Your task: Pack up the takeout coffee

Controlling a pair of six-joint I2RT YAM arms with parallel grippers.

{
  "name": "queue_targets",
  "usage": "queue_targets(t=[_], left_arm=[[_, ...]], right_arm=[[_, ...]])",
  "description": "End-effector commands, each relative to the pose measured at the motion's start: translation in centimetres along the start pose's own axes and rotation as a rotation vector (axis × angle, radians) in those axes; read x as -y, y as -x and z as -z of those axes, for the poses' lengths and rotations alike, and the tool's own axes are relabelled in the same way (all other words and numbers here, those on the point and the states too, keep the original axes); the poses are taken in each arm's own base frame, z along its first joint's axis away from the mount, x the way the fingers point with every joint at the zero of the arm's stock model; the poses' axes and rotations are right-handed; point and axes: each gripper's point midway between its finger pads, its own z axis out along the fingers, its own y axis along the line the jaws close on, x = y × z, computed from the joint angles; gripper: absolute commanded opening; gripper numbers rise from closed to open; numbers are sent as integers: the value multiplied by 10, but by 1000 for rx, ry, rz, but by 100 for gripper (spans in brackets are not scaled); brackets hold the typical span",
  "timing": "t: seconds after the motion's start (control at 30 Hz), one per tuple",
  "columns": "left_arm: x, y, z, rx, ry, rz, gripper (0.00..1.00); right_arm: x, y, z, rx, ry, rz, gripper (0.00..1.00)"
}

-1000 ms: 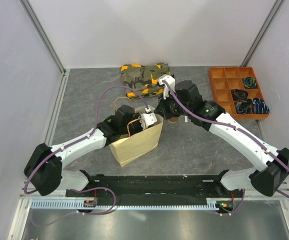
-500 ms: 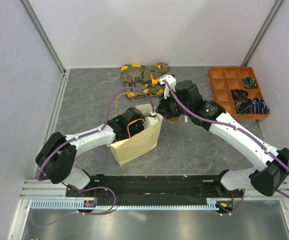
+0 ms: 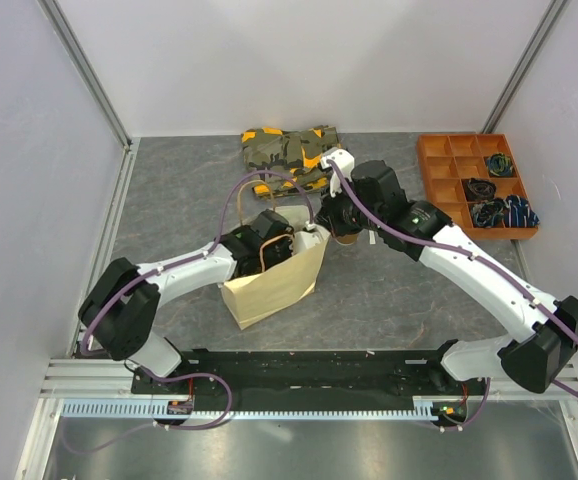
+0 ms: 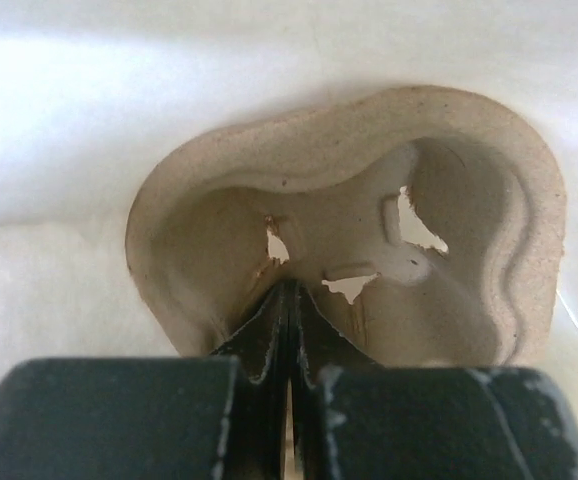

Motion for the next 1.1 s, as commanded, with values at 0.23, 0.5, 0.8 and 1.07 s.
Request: queue_targets(t=[0.23, 0.5, 0.8, 1.07], left_arm=[[-23, 69, 68, 180, 78, 39, 18], [-12, 8, 40, -74, 56, 51, 17], [-3, -51, 4, -258, 45, 2, 13], [5, -75, 2, -337, 19, -29, 8]], right_arm=[[-7, 12, 10, 62, 22, 35, 0], [-7, 16, 12, 76, 19, 31, 0], [-6, 18, 12, 81, 12, 31, 0], [-5, 20, 12, 86, 7, 28, 0]])
